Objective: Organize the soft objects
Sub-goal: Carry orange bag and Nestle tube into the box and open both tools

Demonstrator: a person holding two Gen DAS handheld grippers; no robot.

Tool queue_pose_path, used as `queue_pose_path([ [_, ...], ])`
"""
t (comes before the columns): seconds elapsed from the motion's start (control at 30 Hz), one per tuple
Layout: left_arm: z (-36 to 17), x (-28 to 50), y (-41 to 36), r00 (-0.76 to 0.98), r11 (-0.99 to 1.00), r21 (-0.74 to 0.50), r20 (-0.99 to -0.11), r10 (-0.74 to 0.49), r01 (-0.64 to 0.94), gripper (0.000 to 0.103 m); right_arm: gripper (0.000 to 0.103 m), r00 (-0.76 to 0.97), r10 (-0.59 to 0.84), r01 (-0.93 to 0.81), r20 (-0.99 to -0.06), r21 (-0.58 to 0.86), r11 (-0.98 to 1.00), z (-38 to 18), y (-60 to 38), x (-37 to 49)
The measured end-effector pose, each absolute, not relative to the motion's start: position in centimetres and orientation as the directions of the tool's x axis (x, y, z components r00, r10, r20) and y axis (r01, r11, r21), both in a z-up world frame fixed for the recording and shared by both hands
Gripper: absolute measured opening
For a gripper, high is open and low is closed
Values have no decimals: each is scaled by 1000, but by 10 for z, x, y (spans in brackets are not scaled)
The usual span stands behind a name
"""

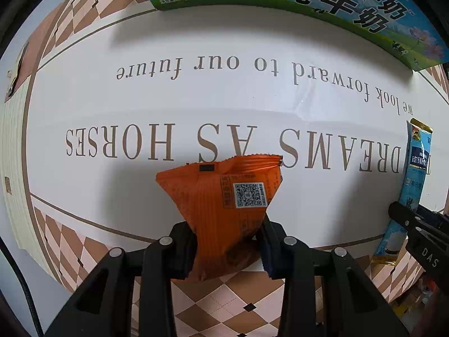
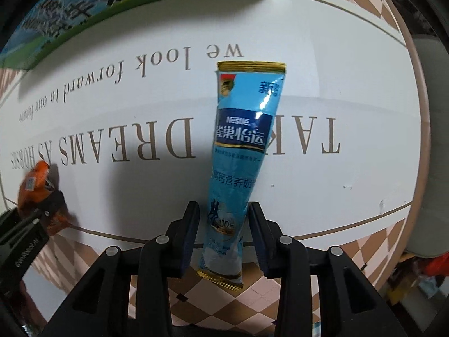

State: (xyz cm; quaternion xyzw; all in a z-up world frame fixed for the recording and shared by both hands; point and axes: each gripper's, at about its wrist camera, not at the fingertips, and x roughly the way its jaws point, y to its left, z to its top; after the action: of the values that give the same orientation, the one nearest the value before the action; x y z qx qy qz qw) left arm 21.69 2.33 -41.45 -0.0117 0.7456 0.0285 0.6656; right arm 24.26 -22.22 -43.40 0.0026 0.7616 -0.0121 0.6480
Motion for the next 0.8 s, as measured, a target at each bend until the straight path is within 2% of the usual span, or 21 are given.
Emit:
queue_pose_path([
  [0.1,-416,217,20,-114,998,26,-993,20,-57,34,36,-152,-16,8,-988,-17,1000,-431,-217,241],
  [0.13,-420,217,25,-113,998,27,-993,20,-58,33,25,-149,-17,1,-989,-17,1000,-429,-216,241],
  [0.23,-413,217,24,-112,998,12,-994,5,-64,30,19,-144,-31,-24,-989,-28,999,-423,-219,241],
  [0.37,-362,221,15,-33,998,-53,-998,-54,-32,30,16,-140,29,-17,-990,32,999,-402,-219,232],
  [0.63,-233,277,6,178,984,-175,-968,-175,17,30,16,46,184,-44,-982,182,982,-272,-229,254],
  [0.8,-209,340,5,233,991,-121,-964,-130,53,30,16,196,196,-69,-961,186,980,-192,-243,312],
])
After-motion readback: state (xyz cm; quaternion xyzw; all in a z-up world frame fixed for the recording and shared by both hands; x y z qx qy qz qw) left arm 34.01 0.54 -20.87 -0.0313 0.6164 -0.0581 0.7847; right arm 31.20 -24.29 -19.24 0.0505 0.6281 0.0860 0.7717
